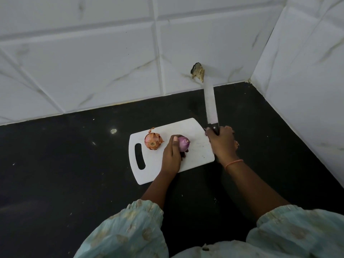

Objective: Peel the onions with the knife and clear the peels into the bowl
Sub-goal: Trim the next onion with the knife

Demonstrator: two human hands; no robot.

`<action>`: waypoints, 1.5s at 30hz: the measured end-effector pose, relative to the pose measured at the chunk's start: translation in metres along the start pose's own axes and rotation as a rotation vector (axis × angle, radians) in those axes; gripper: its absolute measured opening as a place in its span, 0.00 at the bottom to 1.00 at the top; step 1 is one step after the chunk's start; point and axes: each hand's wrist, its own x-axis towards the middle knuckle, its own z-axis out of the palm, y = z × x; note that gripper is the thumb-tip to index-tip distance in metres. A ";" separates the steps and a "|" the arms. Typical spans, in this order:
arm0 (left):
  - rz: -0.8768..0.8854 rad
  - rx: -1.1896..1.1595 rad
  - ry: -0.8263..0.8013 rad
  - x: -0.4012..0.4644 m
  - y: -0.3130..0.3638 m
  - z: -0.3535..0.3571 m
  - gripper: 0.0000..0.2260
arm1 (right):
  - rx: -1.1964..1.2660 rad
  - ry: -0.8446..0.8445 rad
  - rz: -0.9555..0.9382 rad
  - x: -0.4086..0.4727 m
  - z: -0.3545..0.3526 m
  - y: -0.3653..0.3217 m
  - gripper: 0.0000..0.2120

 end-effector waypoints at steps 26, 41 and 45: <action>-0.103 -0.160 0.031 0.000 0.007 0.000 0.24 | 0.011 -0.206 -0.663 -0.032 0.024 0.004 0.05; 0.062 0.054 -0.044 0.001 0.003 0.001 0.12 | -0.409 -0.312 -0.351 -0.016 0.024 -0.015 0.04; 0.060 0.071 -0.061 0.002 0.005 -0.002 0.12 | -0.405 -0.260 -0.291 -0.017 0.029 -0.017 0.05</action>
